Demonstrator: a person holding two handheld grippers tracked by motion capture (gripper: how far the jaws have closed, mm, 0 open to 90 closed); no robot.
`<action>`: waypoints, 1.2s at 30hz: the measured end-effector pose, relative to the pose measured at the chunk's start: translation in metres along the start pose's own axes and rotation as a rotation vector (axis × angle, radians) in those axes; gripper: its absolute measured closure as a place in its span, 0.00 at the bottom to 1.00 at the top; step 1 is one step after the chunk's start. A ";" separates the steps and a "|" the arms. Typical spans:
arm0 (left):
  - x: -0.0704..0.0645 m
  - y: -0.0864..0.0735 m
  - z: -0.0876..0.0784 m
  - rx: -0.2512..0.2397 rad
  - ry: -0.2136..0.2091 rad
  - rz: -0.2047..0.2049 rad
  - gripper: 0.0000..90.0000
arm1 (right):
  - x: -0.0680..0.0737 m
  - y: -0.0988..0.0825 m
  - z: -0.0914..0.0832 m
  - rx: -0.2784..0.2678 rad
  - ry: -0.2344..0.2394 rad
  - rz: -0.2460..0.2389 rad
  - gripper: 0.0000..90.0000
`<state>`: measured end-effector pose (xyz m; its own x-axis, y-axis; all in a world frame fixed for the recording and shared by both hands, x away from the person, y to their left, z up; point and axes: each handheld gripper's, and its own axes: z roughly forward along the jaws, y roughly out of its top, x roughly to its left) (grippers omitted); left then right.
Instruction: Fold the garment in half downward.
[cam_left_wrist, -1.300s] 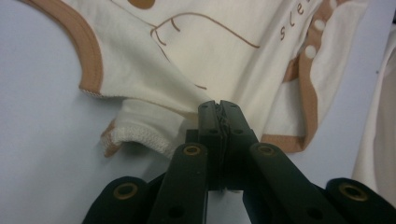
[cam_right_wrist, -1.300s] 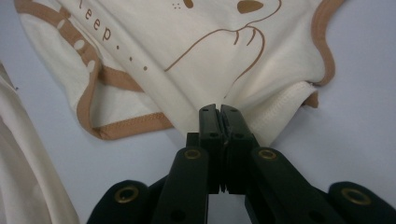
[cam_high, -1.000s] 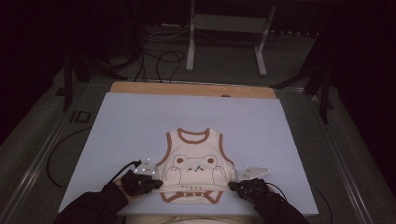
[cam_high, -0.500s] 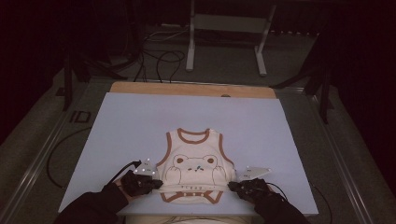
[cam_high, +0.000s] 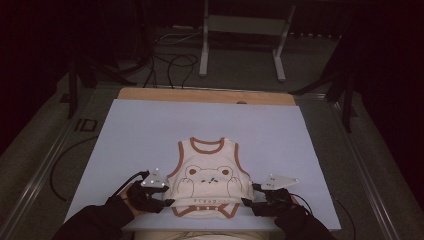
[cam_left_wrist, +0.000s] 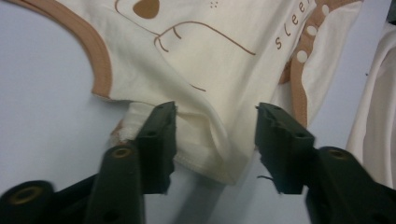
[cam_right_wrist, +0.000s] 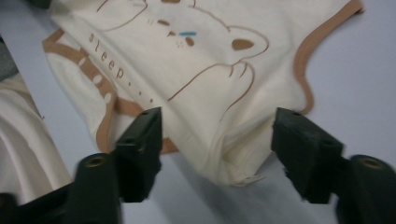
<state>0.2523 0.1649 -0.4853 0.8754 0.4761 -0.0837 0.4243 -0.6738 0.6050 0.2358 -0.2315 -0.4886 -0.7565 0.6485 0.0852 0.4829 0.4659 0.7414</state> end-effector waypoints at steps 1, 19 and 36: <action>0.000 0.001 -0.001 -0.005 0.004 0.000 0.49 | 0.000 0.001 -0.002 -0.004 0.001 -0.002 0.32; 0.025 0.027 -0.033 -0.176 0.012 -0.039 0.01 | -0.012 0.036 -0.014 -0.159 0.011 -0.006 0.11; 0.050 0.049 -0.031 -0.223 -0.035 -0.014 0.02 | -0.037 0.086 -0.007 -0.196 -0.045 -0.092 0.11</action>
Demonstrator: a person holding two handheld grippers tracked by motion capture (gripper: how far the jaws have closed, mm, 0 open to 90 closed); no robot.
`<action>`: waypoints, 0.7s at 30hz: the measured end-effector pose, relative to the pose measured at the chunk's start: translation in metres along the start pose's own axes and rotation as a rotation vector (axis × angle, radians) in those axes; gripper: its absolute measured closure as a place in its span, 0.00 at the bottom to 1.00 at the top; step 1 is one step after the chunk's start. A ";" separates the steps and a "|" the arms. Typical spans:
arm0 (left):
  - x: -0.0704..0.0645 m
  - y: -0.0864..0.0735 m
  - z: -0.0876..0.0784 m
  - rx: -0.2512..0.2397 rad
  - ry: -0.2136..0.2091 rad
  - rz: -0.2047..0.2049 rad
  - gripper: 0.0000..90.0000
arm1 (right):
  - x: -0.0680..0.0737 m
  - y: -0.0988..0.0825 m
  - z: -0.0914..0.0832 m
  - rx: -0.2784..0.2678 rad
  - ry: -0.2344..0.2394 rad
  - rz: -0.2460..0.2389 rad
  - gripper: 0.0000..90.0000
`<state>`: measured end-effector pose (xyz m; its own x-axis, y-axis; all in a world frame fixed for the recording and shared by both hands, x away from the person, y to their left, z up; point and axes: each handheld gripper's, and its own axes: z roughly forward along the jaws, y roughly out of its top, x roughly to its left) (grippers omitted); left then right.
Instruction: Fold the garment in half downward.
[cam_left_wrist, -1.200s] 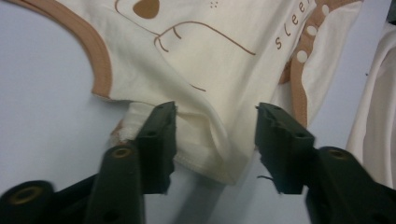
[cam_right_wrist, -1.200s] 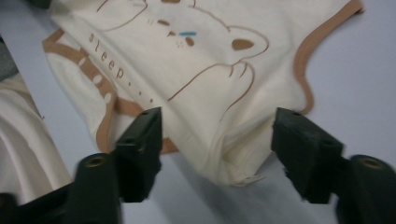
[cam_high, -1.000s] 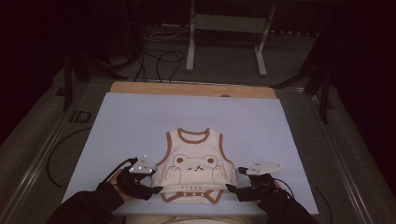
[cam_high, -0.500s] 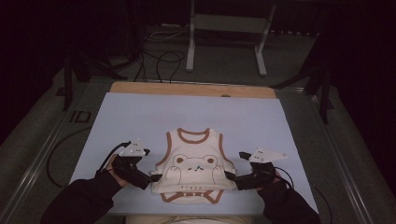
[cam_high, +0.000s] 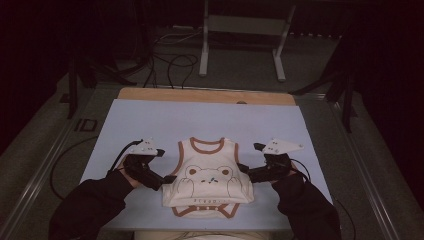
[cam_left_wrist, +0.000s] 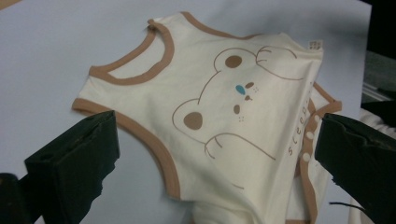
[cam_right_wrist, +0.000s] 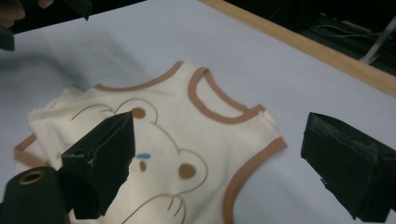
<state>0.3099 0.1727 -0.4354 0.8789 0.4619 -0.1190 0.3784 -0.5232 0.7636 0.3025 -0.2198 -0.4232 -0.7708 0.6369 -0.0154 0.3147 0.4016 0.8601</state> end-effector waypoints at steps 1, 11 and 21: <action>0.002 0.001 0.001 0.001 -0.002 0.002 0.02 | -0.001 0.002 0.002 0.003 -0.001 0.000 0.11; 0.021 0.007 0.017 0.010 -0.030 0.008 0.03 | -0.017 0.010 0.026 0.017 0.017 -0.012 0.11; 0.034 0.012 0.034 0.015 -0.019 0.031 0.01 | -0.036 0.005 0.052 0.053 0.023 -0.026 0.11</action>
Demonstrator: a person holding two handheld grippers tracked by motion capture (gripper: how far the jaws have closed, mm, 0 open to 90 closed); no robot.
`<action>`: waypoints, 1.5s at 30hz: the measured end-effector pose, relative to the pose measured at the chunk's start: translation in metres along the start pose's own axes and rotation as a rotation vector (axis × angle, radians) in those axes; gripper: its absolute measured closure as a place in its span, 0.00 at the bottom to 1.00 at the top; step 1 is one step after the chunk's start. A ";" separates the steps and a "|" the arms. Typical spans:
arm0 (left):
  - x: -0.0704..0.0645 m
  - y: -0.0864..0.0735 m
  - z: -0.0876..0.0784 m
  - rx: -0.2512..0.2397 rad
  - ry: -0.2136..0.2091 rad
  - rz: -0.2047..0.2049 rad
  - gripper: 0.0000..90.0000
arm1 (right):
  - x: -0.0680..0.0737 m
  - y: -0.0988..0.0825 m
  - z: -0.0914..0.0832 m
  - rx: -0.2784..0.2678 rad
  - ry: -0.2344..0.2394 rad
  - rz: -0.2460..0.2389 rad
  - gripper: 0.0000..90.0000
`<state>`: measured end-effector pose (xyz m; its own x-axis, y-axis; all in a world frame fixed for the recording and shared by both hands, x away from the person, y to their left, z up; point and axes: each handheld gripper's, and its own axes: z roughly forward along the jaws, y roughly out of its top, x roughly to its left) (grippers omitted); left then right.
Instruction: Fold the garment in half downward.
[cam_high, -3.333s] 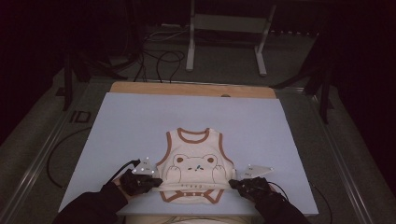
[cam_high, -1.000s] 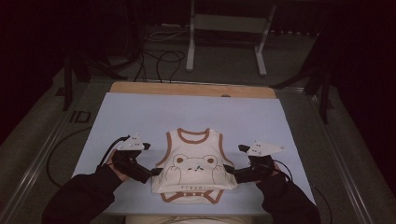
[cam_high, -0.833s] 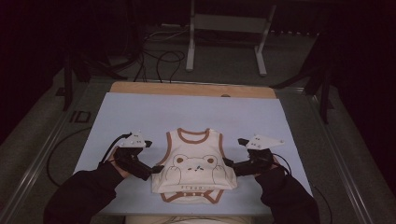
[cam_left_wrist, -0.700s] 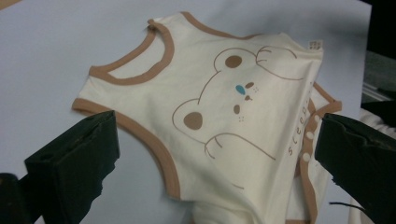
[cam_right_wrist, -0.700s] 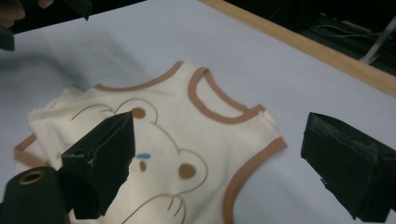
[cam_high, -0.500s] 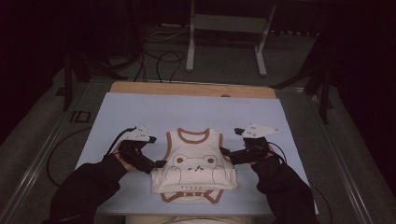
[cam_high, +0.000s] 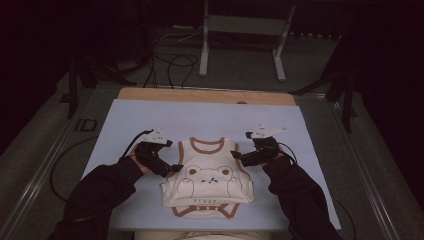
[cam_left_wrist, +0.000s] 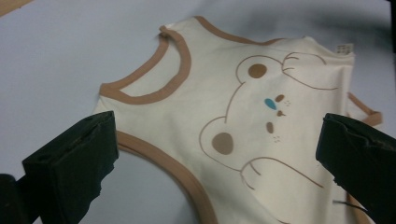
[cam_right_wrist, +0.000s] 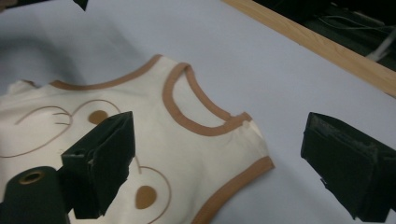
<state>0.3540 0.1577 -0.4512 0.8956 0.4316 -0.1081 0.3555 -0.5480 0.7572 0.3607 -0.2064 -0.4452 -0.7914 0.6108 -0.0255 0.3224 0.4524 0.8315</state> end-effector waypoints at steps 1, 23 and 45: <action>0.002 0.001 0.001 0.004 0.002 0.008 0.01 | -0.002 -0.001 0.002 0.004 0.002 0.000 0.11; 0.042 -0.002 0.029 0.034 0.022 -0.032 0.01 | -0.028 -0.017 0.036 0.087 0.013 0.031 0.12; 0.062 -0.014 0.057 0.059 0.011 -0.077 0.01 | -0.041 -0.032 0.065 0.173 0.002 0.081 0.15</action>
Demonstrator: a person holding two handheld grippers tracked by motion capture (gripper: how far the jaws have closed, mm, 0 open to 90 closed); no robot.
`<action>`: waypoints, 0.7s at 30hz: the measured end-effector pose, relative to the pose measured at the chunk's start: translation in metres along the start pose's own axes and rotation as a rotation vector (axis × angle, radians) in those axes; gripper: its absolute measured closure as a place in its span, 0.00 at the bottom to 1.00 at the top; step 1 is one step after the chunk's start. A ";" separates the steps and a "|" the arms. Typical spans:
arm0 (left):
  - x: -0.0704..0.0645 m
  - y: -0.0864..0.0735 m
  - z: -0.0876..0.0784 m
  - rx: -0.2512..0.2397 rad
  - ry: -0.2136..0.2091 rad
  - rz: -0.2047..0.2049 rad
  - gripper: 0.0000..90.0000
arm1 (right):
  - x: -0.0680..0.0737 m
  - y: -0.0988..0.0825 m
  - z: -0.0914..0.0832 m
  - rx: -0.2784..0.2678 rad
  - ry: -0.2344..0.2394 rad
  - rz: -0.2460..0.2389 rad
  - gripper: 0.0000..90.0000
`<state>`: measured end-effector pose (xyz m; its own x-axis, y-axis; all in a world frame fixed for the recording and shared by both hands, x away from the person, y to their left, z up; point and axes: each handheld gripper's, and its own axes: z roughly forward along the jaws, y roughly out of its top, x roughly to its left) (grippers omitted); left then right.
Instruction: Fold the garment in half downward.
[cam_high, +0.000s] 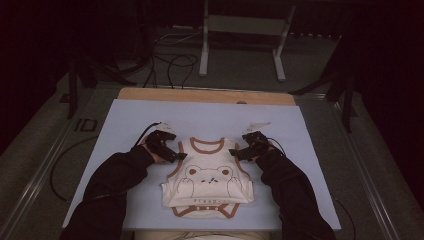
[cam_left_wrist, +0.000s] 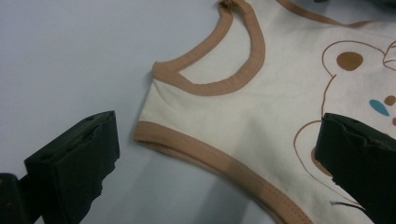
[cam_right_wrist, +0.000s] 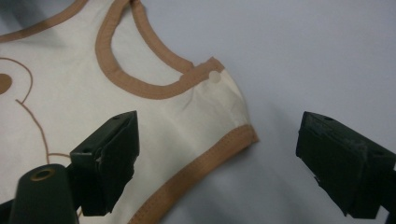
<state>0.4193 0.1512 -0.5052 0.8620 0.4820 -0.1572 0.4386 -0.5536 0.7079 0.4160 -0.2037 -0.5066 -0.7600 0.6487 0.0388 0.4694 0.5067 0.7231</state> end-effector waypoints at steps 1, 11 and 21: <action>0.002 -0.001 0.003 0.001 0.008 -0.005 0.02 | -0.001 0.000 0.003 0.011 -0.004 0.000 0.15; 0.006 -0.001 0.010 -0.008 0.036 -0.012 0.12 | -0.005 -0.003 0.014 0.043 -0.033 -0.015 0.20; 0.012 -0.001 0.018 0.003 0.076 -0.015 0.26 | -0.014 0.000 0.022 0.037 -0.034 0.015 0.34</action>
<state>0.4341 0.1448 -0.5202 0.8335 0.5404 -0.1151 0.4524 -0.5478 0.7037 0.4365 -0.2004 -0.5229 -0.7377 0.6746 0.0255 0.4970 0.5171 0.6968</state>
